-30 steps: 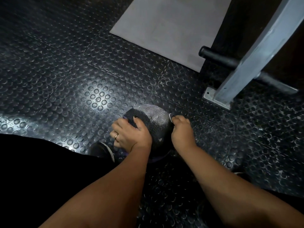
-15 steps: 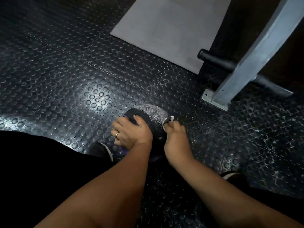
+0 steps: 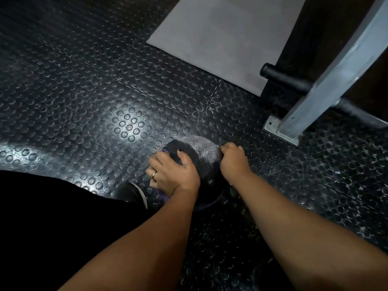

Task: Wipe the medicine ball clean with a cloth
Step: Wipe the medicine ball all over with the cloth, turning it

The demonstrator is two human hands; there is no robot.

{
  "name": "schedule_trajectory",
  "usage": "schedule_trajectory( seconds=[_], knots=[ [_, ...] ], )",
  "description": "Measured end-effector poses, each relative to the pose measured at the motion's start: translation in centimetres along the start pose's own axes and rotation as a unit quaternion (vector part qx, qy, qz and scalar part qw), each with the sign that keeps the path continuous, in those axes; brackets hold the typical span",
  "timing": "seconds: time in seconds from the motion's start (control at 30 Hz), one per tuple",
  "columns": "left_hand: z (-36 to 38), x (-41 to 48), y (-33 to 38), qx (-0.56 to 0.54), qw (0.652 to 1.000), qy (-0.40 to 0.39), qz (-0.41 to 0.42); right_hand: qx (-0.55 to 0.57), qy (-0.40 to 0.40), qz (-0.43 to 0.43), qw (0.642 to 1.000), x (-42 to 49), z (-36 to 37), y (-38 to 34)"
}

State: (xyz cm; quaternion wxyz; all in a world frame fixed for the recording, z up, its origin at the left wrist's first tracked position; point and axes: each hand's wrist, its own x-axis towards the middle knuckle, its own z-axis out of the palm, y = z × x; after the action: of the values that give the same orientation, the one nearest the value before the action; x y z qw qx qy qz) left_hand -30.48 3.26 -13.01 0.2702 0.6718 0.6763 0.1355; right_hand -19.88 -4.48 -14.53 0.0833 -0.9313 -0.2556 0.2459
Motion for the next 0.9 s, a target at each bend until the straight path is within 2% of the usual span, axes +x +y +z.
schedule_trajectory(
  seconds=[0.1, 0.27, 0.4, 0.57, 0.67, 0.9],
  knots=[
    [-0.1, 0.2, 0.4, 0.003, 1.000, 0.005, -0.007, 0.048, -0.065, -0.007, 0.997, 2.2, 0.2, 1.4],
    [0.0, 0.9, 0.3, -0.006, 1.000, -0.003, -0.015, 0.106, -0.005, -0.007, 0.994, -1.4, -0.1, 0.8],
    [0.0, 0.6, -0.1, 0.002, 1.000, 0.001, -0.012, 0.081, 0.061, -0.068, 0.993, -7.0, 0.0, -1.3],
    [0.0, 0.6, -0.7, 0.004, 1.000, -0.014, 0.014, -0.021, 0.065, -0.071, 0.995, -8.1, -0.4, -2.0],
    [-0.2, 0.6, -0.8, 0.009, 1.000, -0.026, 0.008, -0.035, 0.040, -0.048, 0.997, -6.0, -1.0, -1.9],
    [-0.1, 0.0, 0.0, 0.000, 1.000, -0.003, 0.009, 0.036, -0.077, -0.001, 0.996, 1.4, -1.8, 0.2]
  ],
)
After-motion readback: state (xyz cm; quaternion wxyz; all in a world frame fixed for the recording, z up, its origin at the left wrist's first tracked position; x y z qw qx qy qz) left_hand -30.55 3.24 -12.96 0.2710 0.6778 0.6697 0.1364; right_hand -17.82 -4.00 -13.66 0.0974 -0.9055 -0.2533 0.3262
